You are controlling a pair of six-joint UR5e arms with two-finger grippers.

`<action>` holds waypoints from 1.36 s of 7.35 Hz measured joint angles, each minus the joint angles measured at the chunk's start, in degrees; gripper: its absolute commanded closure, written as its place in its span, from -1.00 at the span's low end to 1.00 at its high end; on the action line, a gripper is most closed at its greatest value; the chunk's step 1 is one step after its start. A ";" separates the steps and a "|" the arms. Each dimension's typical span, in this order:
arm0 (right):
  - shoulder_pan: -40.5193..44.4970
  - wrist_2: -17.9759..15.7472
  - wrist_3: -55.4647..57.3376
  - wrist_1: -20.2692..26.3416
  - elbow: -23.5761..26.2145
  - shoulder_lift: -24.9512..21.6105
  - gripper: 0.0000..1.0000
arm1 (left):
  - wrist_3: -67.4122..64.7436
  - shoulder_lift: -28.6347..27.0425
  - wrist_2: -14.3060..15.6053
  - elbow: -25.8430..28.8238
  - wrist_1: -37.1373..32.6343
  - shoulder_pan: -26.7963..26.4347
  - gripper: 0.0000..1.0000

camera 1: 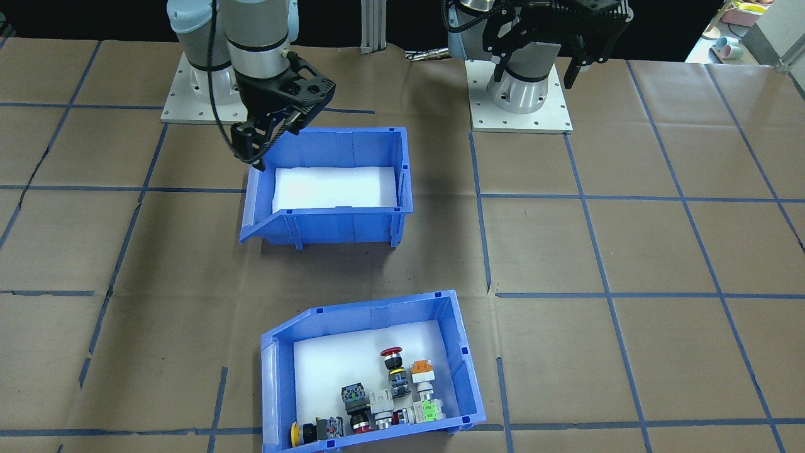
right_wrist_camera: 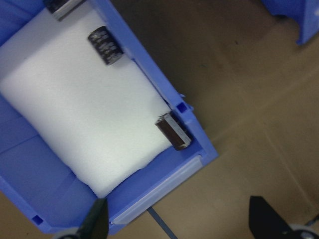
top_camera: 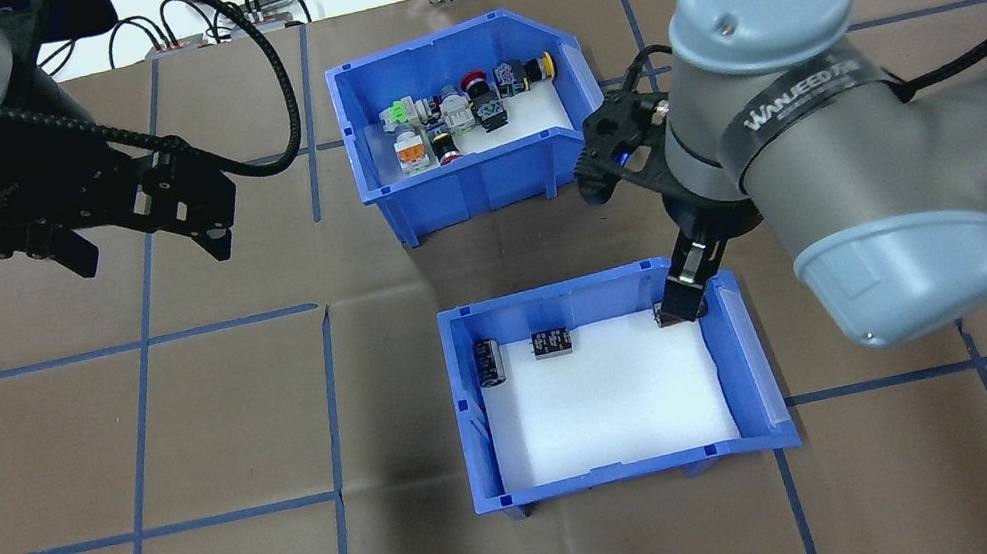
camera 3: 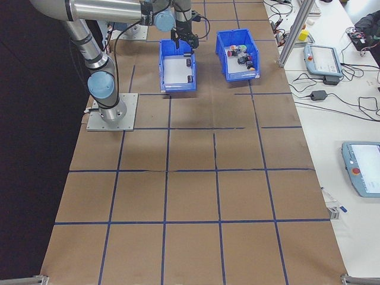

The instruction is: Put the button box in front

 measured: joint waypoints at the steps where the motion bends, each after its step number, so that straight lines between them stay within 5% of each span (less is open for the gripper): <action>1: -4.04 0.18 5.61 0.86 -1.34 -0.03 -1.00 | 0.00 0.03 0.00 0.00 -0.01 0.00 -1.00; 5: -14.15 4.42 30.45 16.27 -13.39 0.15 -1.00 | -0.07 0.06 0.00 0.00 -0.01 0.00 -1.00; 10: -10.83 2.05 44.76 18.12 -14.89 -0.43 -1.00 | -0.09 0.06 -0.07 -0.02 -0.01 0.00 -1.00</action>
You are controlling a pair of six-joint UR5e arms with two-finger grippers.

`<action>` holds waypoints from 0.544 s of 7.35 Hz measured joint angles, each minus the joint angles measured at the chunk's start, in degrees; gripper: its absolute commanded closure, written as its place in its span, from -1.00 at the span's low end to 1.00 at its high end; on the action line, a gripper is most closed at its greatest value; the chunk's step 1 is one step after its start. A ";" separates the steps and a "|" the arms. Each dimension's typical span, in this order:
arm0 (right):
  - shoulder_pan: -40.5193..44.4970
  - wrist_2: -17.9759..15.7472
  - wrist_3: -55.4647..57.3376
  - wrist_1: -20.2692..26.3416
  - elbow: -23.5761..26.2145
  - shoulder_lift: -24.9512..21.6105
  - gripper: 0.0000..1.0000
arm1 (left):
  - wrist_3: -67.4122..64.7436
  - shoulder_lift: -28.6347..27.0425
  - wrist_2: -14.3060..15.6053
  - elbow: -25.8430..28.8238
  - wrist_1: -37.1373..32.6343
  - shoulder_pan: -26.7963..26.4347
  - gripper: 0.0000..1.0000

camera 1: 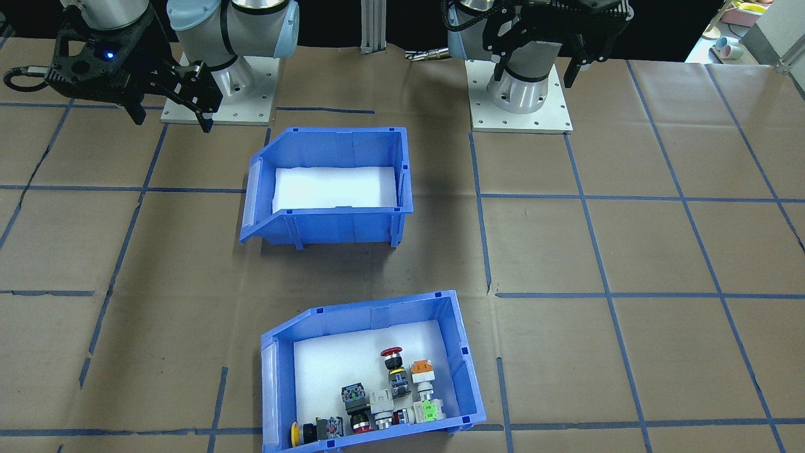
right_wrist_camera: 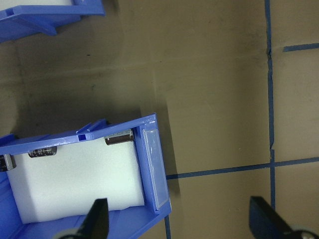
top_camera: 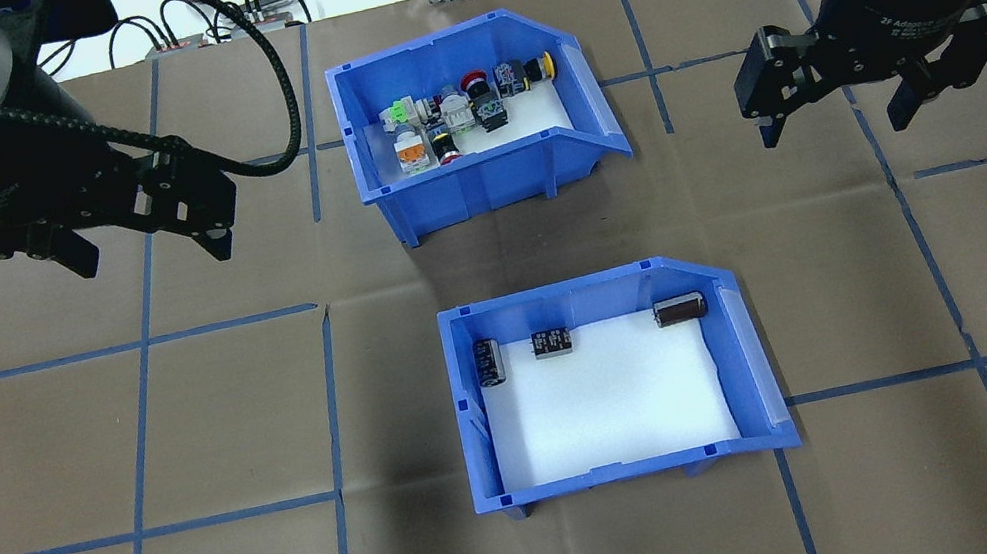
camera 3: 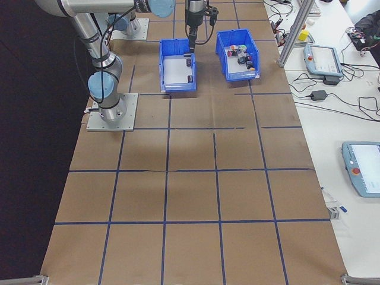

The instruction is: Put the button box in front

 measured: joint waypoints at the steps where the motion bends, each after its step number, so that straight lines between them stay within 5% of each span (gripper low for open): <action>1: 0.45 -0.40 0.12 -0.10 0.11 0.09 -1.00 | 0.00 0.00 -0.01 0.01 0.00 0.00 -1.00; 4: 0.66 -0.52 0.10 -1.47 3.24 0.25 -1.00 | 0.00 -0.03 -0.02 0.01 -0.08 -0.02 -1.00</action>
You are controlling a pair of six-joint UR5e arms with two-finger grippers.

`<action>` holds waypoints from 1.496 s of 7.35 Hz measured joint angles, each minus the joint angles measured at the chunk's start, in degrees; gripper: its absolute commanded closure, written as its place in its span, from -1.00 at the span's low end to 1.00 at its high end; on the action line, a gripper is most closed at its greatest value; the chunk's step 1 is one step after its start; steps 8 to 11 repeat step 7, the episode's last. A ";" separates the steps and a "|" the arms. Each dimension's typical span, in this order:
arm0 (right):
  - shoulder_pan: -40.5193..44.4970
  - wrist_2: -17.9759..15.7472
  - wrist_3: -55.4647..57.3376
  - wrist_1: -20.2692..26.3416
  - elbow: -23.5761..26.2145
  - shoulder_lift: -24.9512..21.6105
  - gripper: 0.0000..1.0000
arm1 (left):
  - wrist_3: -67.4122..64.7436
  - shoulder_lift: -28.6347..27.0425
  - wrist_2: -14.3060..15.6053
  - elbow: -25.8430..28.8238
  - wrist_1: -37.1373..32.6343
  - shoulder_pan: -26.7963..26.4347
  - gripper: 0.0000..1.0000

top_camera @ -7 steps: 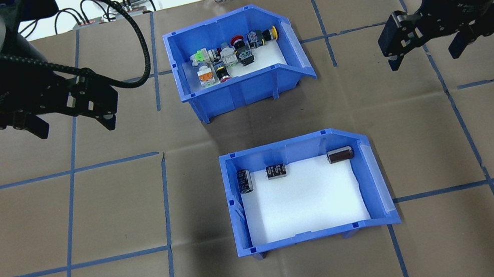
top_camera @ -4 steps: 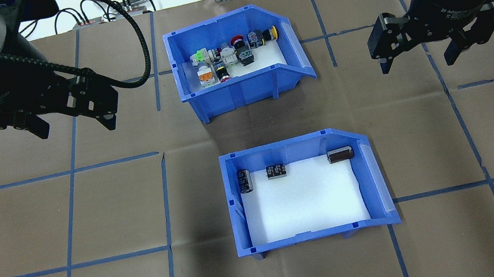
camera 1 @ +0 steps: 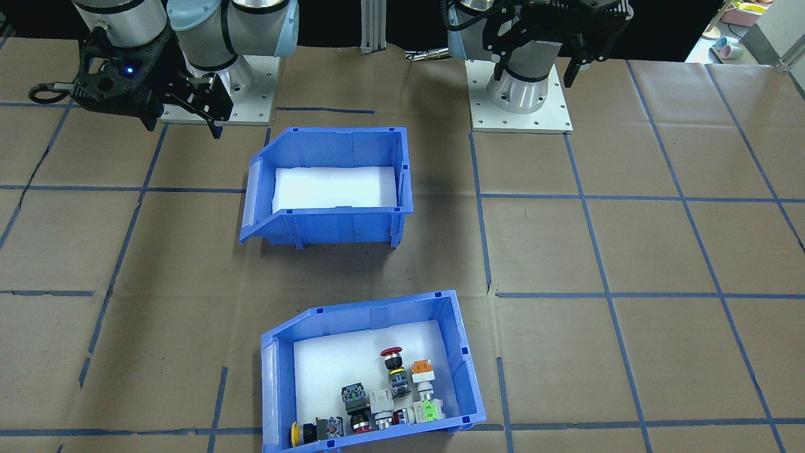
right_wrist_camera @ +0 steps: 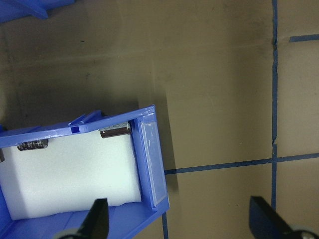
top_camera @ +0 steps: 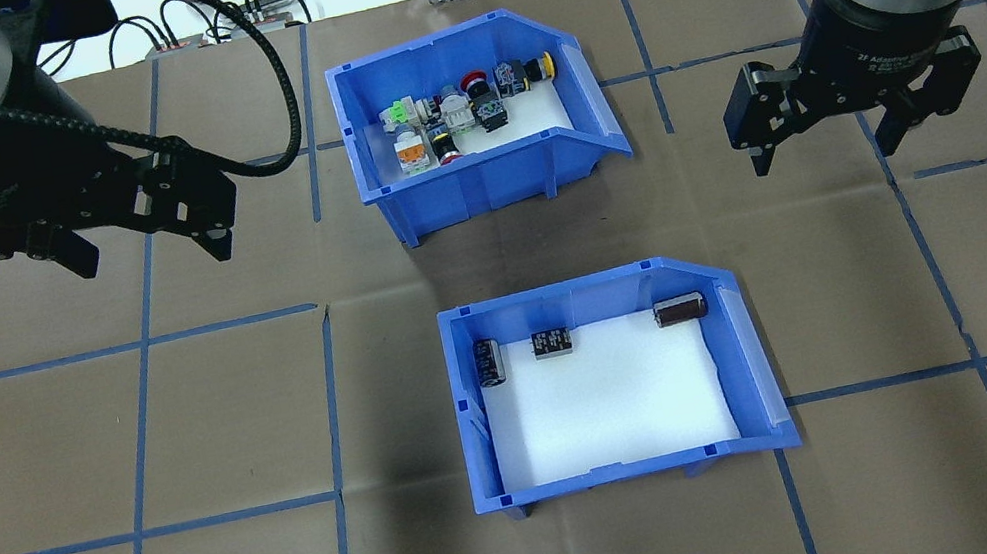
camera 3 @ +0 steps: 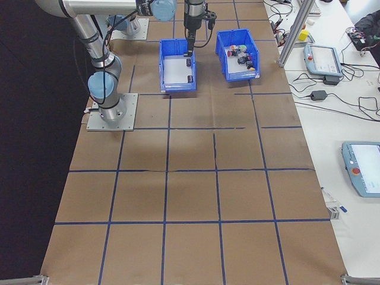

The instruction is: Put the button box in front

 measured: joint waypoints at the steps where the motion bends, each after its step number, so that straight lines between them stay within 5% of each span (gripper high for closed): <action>1: 0.01 0.04 0.01 -0.76 0.59 0.02 -1.00 | 0.00 -0.03 0.00 -0.03 -0.01 -0.03 -1.00; 11: -0.03 0.05 0.02 -1.26 0.60 -0.42 -1.00 | 0.11 0.69 -0.02 -1.72 0.07 -0.07 -1.00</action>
